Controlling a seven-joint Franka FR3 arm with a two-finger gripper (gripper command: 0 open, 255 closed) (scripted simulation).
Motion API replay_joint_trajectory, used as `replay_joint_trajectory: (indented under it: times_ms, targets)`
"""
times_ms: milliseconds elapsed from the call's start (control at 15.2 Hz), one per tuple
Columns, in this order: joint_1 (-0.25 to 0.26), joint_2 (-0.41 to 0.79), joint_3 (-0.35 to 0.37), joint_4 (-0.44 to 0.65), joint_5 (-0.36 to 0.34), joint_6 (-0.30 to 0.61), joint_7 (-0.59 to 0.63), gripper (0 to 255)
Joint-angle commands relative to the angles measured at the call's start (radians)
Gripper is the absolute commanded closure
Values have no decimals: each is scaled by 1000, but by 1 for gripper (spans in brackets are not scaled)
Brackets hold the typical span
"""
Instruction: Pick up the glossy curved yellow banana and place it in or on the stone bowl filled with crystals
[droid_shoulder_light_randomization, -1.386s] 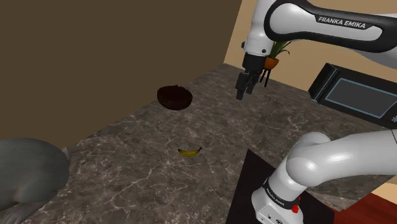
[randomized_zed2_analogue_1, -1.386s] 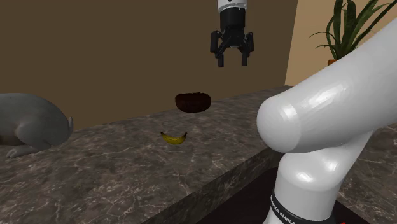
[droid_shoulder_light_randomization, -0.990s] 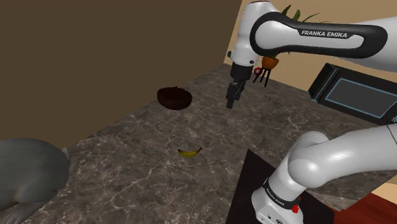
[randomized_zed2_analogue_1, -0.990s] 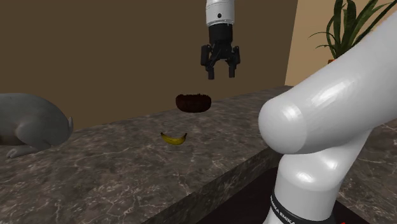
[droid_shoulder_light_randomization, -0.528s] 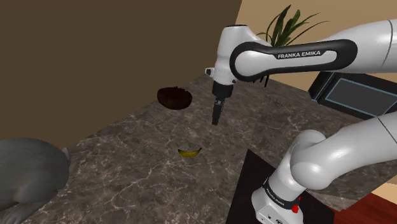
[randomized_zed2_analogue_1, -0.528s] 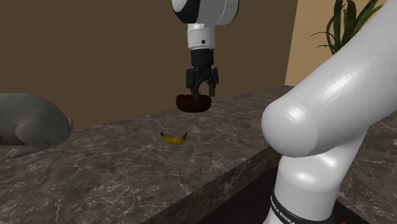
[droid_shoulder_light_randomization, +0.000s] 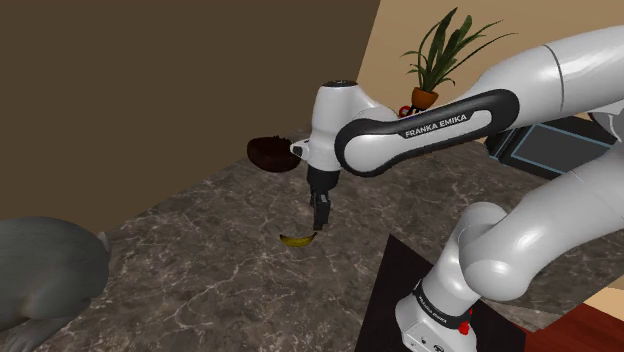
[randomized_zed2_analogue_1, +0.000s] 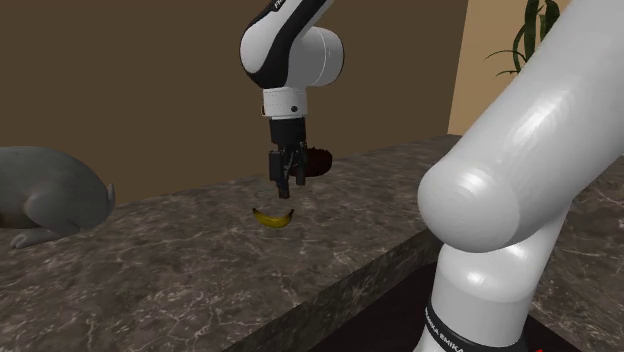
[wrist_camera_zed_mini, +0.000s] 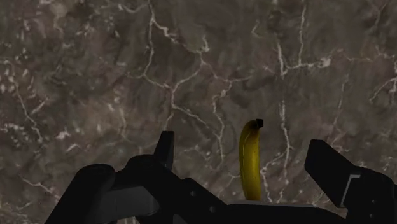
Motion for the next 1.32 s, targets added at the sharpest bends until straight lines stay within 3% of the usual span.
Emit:
replay_joint_trajectory:
  times_ms: [0,594,1122,1188,1254]
  targets:
    - [35,43,23,-18,9,66,-35,0]
    - [46,140,41,-76,5,222,-47,0]
    - [46,140,41,-76,5,222,-47,0]
    - [46,140,41,-76,5,222,-47,255]
    - [46,140,41,-76,5,222,-47,255]
